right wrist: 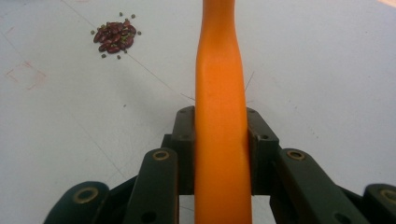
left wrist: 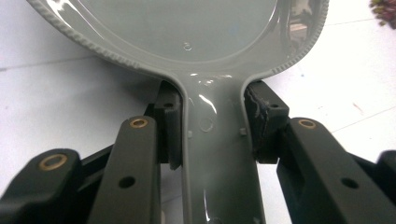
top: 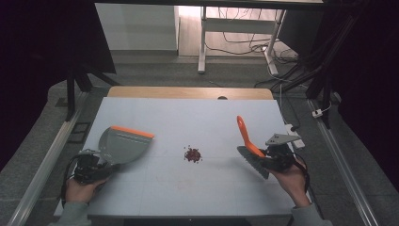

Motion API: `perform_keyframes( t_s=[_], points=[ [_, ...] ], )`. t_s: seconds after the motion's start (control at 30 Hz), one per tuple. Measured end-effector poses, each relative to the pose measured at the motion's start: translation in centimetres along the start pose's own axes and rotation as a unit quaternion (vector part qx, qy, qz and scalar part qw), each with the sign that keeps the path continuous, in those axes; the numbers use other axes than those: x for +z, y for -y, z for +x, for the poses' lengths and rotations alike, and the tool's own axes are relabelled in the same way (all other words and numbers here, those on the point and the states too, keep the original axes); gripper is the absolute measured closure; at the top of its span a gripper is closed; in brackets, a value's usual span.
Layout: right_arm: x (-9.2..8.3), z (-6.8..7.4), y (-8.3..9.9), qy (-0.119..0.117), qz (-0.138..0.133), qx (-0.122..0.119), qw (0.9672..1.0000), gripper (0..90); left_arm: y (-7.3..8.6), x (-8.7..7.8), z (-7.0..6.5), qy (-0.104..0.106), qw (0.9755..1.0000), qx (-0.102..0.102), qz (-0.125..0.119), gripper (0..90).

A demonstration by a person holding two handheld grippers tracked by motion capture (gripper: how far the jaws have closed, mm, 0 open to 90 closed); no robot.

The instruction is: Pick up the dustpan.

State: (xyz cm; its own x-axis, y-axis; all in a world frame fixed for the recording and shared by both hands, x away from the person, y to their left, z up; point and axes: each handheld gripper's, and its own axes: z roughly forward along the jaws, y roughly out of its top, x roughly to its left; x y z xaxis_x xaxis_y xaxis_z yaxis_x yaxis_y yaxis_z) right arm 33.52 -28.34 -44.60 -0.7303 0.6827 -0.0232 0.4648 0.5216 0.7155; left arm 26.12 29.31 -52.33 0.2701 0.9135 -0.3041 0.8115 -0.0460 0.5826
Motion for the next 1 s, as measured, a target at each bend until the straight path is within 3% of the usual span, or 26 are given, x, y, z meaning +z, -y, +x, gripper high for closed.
perform_keyframes(
  t_s=[0.23, 0.67, 1.0],
  points=[
    [-0.1, 0.1, -0.1, 0.001, -0.005, 0.0, 1.0, 70.5, -0.2, -0.4, 0.2, 0.021, 0.9993, 0.03, -0.01, 61.5],
    [-0.4, 0.1, -0.3, 0.011, -0.017, 0.003, 0.9998, 70.4, -0.9, -1.1, 0.3, 0.046, 0.996, 0.066, -0.038, 61.5],
    [-0.2, 0.0, -0.3, 0.011, -0.021, 0.011, 0.9997, 70.4, -1.1, -1.1, -0.8, 0.06, 0.9939, 0.089, -0.026, 61.5]
  ],
)
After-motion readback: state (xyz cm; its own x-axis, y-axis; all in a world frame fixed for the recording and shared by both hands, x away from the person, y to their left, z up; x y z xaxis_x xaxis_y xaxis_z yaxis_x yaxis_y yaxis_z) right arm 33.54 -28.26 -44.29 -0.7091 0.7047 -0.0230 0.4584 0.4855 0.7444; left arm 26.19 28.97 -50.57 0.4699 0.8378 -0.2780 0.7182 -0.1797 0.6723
